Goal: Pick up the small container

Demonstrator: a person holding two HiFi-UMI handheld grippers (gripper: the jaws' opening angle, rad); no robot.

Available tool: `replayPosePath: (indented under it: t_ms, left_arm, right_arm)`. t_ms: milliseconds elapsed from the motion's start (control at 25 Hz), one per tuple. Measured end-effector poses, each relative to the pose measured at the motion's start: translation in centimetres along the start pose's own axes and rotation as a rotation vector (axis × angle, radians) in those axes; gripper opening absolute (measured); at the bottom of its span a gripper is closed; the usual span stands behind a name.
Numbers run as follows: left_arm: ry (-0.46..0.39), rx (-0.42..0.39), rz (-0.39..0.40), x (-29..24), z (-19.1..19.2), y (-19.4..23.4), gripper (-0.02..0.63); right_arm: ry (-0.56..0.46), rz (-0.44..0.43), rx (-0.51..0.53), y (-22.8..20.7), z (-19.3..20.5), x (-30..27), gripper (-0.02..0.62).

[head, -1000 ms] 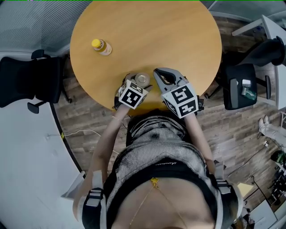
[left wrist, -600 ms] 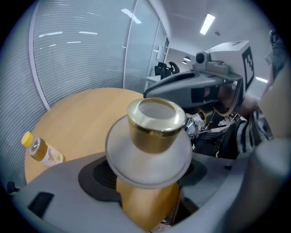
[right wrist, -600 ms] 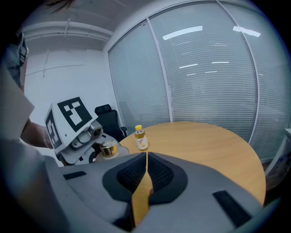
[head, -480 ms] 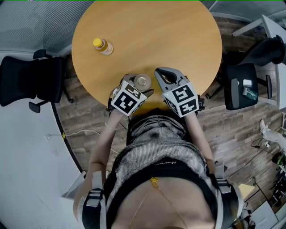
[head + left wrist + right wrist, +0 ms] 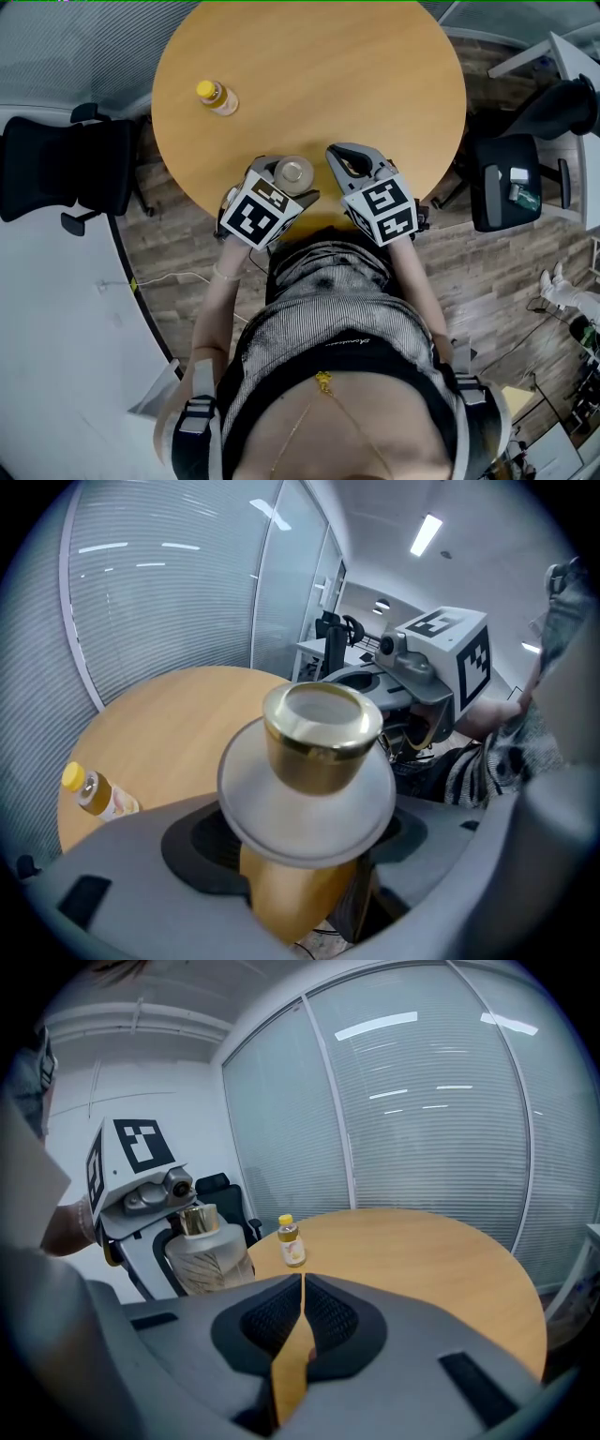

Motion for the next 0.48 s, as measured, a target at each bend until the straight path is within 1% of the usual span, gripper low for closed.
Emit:
replayPosePath:
  t_ms: [200,480]
  left_arm:
    - [0.002,-0.018,-0.01,1.5,-0.6,0.1,0.347]
    - [-0.018,-0.044,-0.032,3.6,-1.9,0.4,0.347]
  right_arm:
    - [0.005,-0.007,0.005,0.2,0.0,-0.2,0.025]
    - [0.011,-0.01,0.006,0.2,0.1,-0.4,0.025]
Point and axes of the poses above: the fingertips, and each gripper's own axes: x backward along the fingers, y to its left, z out of its underside, the point moved 3 cm from there along x, backward along the fingers, and after that the axes turned 6 degrees about -x, right-handed, at the moved point
